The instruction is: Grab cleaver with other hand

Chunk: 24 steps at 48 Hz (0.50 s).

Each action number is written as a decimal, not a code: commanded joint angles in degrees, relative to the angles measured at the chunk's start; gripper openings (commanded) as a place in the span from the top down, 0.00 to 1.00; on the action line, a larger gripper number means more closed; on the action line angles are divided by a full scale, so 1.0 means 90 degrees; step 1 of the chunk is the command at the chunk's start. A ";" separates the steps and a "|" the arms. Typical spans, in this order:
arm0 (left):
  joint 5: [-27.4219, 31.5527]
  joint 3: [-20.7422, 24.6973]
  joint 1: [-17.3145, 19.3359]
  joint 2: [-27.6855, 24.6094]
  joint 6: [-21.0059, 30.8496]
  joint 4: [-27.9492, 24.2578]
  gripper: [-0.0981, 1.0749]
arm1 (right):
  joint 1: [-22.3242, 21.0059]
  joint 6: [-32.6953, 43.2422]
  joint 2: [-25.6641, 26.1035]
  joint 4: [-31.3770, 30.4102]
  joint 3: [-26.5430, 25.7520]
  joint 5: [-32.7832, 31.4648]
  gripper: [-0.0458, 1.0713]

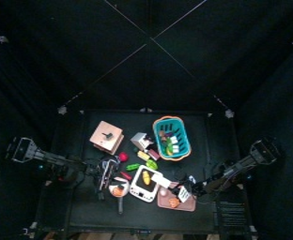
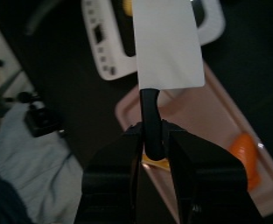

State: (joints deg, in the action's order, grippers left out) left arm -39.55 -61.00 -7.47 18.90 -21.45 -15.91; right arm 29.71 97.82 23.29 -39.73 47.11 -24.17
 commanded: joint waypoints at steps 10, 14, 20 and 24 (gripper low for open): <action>-0.0352 0.0508 0.0010 -0.0615 -0.1084 0.0645 0.33 | -0.0791 0.0000 0.0195 -0.0781 0.0010 0.1514 0.43; -0.0498 0.0508 -0.0010 -0.0713 -0.1328 0.0938 0.30 | -0.0986 -0.0010 0.0186 -0.0859 0.0029 0.1699 0.43; -0.0586 0.0508 -0.0010 -0.0791 -0.1709 0.1133 0.24 | -0.1113 -0.0010 0.0195 -0.1045 0.0049 0.1924 0.43; -0.0586 0.0518 -0.0020 -0.0811 -0.1865 0.1152 0.22 | -0.1182 0.0000 0.0186 -0.1133 0.0049 0.2012 0.43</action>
State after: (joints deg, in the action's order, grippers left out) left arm -44.12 -57.74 -7.47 11.51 -37.35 -5.98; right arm 19.60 97.91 23.73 -49.22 48.08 -7.03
